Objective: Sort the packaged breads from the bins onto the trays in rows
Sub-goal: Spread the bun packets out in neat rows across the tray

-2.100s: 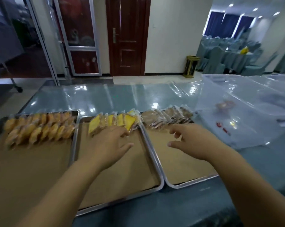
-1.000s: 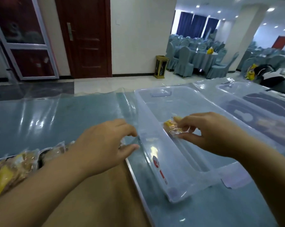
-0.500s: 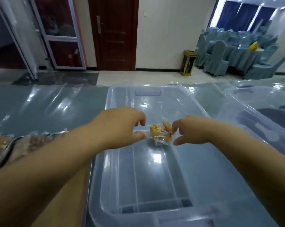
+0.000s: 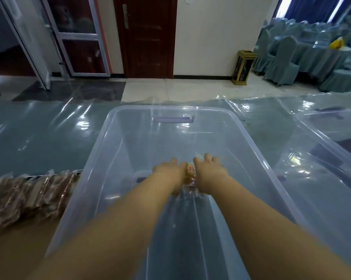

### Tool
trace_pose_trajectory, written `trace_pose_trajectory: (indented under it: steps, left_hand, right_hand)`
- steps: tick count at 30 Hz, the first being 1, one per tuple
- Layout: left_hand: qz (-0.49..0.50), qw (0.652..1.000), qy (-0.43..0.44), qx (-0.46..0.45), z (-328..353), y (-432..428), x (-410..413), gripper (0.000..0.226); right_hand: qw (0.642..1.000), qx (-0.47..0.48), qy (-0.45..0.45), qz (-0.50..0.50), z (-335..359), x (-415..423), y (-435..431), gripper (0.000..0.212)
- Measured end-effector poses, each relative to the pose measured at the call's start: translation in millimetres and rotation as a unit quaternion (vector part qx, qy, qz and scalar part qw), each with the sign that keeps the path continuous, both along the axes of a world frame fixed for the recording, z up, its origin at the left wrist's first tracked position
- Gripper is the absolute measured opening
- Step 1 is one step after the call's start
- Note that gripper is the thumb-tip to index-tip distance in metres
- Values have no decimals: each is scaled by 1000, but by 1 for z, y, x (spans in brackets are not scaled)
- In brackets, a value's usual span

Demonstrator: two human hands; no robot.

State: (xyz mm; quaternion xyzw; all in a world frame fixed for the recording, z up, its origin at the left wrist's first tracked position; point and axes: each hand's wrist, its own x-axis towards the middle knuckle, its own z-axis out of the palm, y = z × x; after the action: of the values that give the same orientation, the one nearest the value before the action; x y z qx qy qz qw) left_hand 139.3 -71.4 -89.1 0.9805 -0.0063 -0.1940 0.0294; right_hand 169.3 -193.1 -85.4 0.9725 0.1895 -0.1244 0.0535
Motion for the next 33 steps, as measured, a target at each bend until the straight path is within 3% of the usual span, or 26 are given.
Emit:
trace_pose_trajectory:
  steps: [5, 10, 12, 15, 22, 28, 30, 33]
  left_hand:
    - [-7, 999, 7, -50, -51, 1, 15, 119]
    - [20, 989, -31, -144, -80, -7, 22, 116]
    - [17, 986, -43, -161, -84, -5, 26, 106]
    - [10, 978, -92, -188, -85, -2, 31, 69]
    - [-10, 979, -102, -179, -57, 7, 33, 45]
    - [-28, 996, -38, -71, 4, 19, 20, 35]
    - [-30, 998, -40, -48, 27, 22, 10, 34]
    - [-29, 997, -74, -25, 62, 29, -15, 34]
  right_hand:
    - [999, 30, 21, -19, -36, 9, -6, 69]
    - [996, 77, 8, -40, -54, 11, -9, 81]
    - [995, 85, 8, -45, -56, 12, -9, 80]
    - [991, 111, 7, -67, -56, 14, -10, 65]
    - [981, 142, 61, -118, -34, 13, -6, 45]
    - [986, 5, 153, -68, 15, 2, -1, 27]
    - [982, 3, 179, -62, 35, -7, -3, 20]
    - [988, 18, 144, -46, 67, -25, -7, 19]
